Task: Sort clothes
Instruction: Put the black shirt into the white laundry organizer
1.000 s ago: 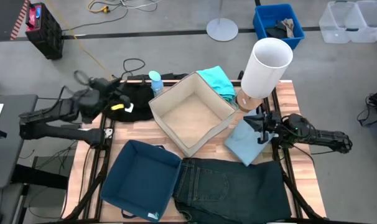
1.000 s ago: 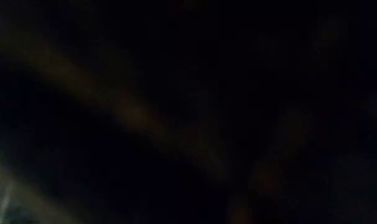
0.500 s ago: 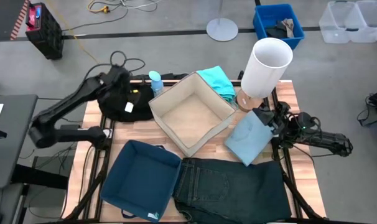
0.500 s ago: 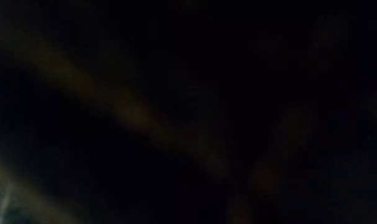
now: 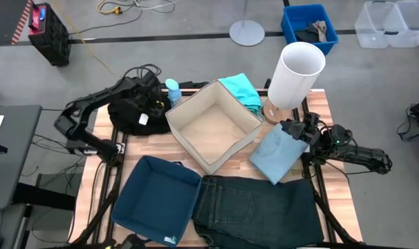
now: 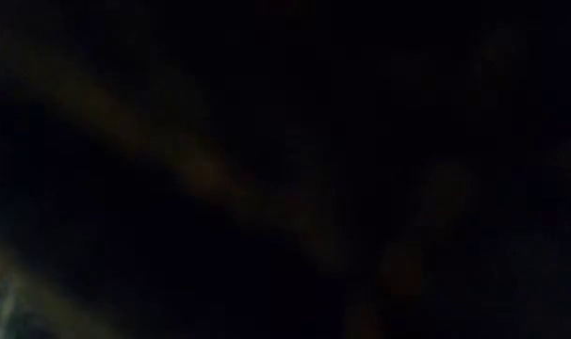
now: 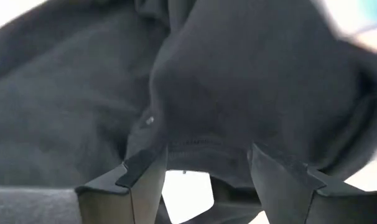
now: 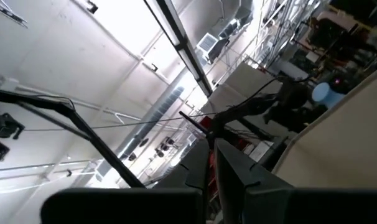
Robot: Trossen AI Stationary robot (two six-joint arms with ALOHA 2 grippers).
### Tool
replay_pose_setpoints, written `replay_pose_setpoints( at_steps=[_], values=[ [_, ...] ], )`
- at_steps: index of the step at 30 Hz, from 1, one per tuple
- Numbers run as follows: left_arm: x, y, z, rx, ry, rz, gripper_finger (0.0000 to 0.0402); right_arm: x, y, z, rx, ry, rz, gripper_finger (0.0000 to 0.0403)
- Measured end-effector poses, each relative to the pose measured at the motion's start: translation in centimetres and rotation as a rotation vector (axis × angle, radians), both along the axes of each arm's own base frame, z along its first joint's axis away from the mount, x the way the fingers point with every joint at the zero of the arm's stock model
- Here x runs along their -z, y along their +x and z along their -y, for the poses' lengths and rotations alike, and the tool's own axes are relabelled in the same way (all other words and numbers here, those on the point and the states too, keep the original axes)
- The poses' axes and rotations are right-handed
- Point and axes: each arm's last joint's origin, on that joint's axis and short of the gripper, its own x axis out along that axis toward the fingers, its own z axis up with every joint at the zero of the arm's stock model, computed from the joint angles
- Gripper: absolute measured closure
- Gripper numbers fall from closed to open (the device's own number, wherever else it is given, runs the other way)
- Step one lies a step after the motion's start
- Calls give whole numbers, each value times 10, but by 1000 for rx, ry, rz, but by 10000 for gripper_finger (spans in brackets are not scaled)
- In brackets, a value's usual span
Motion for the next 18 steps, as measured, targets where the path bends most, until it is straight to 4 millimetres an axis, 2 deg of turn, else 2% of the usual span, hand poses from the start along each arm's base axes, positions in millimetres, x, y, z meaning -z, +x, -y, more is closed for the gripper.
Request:
replay_pose_setpoints(
  at_steps=[12,18],
  values=[
    [48,11,-14,4,-148,-130,146,4,3,-2,-68,-21,-55,356],
    [70,16,-19,-9,-216,-170,147,4,3,-2,-69,-21,-57,356]
  ],
)
